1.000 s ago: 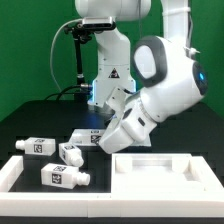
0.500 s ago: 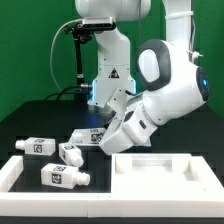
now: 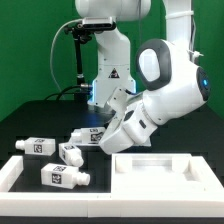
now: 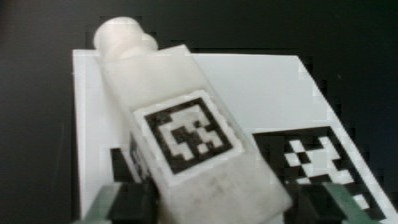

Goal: Assemble one leg

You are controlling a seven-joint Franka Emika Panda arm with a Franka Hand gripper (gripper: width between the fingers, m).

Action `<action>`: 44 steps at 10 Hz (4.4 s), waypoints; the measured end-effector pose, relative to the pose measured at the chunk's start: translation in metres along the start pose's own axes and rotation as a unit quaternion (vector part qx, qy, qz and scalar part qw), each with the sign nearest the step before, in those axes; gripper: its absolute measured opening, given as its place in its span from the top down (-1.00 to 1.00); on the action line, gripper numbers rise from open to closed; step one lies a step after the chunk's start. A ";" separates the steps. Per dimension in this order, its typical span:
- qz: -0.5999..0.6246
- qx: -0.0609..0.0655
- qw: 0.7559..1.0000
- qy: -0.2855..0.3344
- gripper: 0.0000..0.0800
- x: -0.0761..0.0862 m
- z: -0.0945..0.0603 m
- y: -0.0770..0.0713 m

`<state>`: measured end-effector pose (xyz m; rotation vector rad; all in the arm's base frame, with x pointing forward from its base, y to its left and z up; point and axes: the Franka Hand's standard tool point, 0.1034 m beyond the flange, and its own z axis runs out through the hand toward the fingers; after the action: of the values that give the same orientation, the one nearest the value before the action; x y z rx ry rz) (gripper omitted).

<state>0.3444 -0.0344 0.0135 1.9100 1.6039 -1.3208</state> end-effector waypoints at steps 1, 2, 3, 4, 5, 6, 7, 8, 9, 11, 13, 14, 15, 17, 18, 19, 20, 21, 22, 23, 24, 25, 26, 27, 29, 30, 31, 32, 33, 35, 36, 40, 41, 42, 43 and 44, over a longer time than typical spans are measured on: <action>0.007 0.011 1.000 -0.010 0.18 -0.010 -0.014 0.002; 0.020 0.021 1.000 -0.003 0.18 -0.021 -0.034 0.004; 0.035 0.039 0.999 -0.008 0.18 -0.036 -0.054 -0.001; 0.046 0.046 0.998 0.012 0.18 -0.046 -0.074 -0.001; 0.047 0.035 0.997 0.044 0.18 -0.055 -0.083 0.005; 0.053 0.027 0.996 0.072 0.18 -0.064 -0.084 0.012; 0.054 0.023 0.994 0.091 0.18 -0.063 -0.082 0.012; 0.053 0.019 0.990 0.128 0.18 -0.063 -0.083 0.016; 0.056 0.015 0.987 0.150 0.18 -0.066 -0.084 0.018; 0.117 0.076 0.975 0.172 0.18 -0.075 -0.107 0.015; 0.145 0.134 0.946 0.255 0.18 -0.090 -0.164 0.048; 0.183 0.153 0.931 0.275 0.18 -0.104 -0.179 0.056; 0.195 0.143 0.920 0.309 0.18 -0.112 -0.187 0.069; 0.191 0.098 0.907 0.363 0.18 -0.117 -0.179 0.072; 0.195 0.091 0.896 0.388 0.18 -0.117 -0.180 0.076; 0.203 0.083 0.887 0.407 0.18 -0.120 -0.178 0.080; 0.211 0.077 0.872 0.434 0.18 -0.121 -0.178 0.082; 0.221 0.099 0.858 0.453 0.18 -0.115 -0.180 0.079; 0.230 0.133 0.841 0.471 0.18 -0.106 -0.189 0.080; 0.233 0.162 0.831 0.478 0.18 -0.101 -0.202 0.085; 0.249 0.181 0.801 0.513 0.18 -0.100 -0.227 0.098; 0.272 0.185 0.768 0.550 0.18 -0.105 -0.249 0.111; 0.305 0.165 0.745 0.570 0.18 -0.111 -0.259 0.124; 0.327 0.138 0.720 0.597 0.18 -0.114 -0.257 0.130; 0.342 0.119 0.699 0.617 0.18 -0.117 -0.244 0.130; 0.356 0.103 0.681 0.632 0.18 -0.119 -0.240 0.134; 0.359 0.100 0.680 0.631 0.18 -0.119 -0.235 0.133; 0.354 0.116 0.683 0.629 0.18 -0.114 -0.234 0.130; 0.341 0.157 0.682 0.628 0.18 -0.105 -0.230 0.129; 0.348 0.200 0.663 0.632 0.18 -0.090 -0.242 0.144; 0.366 0.216 0.648 0.632 0.18 -0.078 -0.248 0.149; 0.424 0.245 0.624 0.609 0.18 -0.075 -0.267 0.152; 0.425 0.247 0.624 0.608 0.18 -0.075 -0.266 0.152; 0.425 0.247 0.624 0.608 0.18 -0.075 -0.266 0.153; 0.428 0.247 0.621 0.608 0.18 -0.075 -0.263 0.154; 0.441 0.250 0.592 0.627 0.18 -0.074 -0.251 0.158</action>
Offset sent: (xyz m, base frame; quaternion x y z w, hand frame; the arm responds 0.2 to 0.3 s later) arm 0.0219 0.0359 0.0889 0.0858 0.0448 0.0480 0.9941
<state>0.6009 0.0542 0.1547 3.5758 0.0786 0.2759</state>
